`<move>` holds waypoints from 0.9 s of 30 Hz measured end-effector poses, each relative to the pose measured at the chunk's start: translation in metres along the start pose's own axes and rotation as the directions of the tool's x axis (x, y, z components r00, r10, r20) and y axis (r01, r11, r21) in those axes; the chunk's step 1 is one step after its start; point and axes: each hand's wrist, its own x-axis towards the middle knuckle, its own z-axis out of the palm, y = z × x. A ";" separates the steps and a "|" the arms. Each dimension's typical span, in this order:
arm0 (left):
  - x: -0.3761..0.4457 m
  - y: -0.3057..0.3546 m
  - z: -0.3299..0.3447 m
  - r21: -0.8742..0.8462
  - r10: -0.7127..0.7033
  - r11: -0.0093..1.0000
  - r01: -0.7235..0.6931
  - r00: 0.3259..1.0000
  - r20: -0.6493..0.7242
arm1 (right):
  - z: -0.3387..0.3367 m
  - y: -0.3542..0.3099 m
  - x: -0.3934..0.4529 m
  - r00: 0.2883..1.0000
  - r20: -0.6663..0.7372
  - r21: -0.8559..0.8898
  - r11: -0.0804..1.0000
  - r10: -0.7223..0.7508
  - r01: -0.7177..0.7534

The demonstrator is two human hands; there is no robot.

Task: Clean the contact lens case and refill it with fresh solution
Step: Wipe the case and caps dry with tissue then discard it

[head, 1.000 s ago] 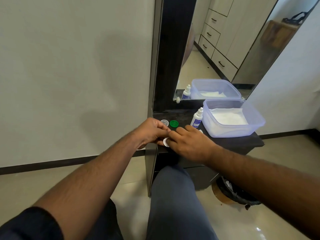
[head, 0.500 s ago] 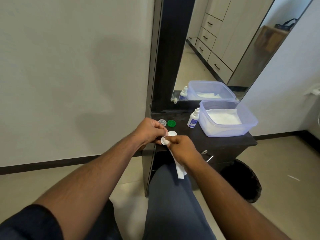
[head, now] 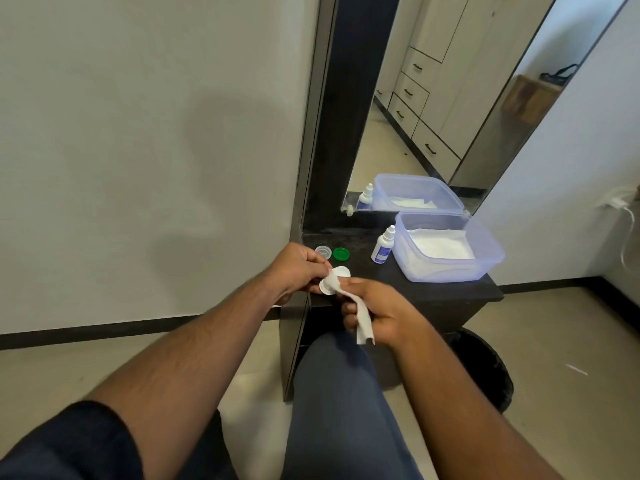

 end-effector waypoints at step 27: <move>0.007 0.014 0.001 0.267 0.031 0.961 -0.077 0.985 0.171 | -0.051 -0.030 0.014 0.487 0.843 -0.394 -0.879 -0.229 0.269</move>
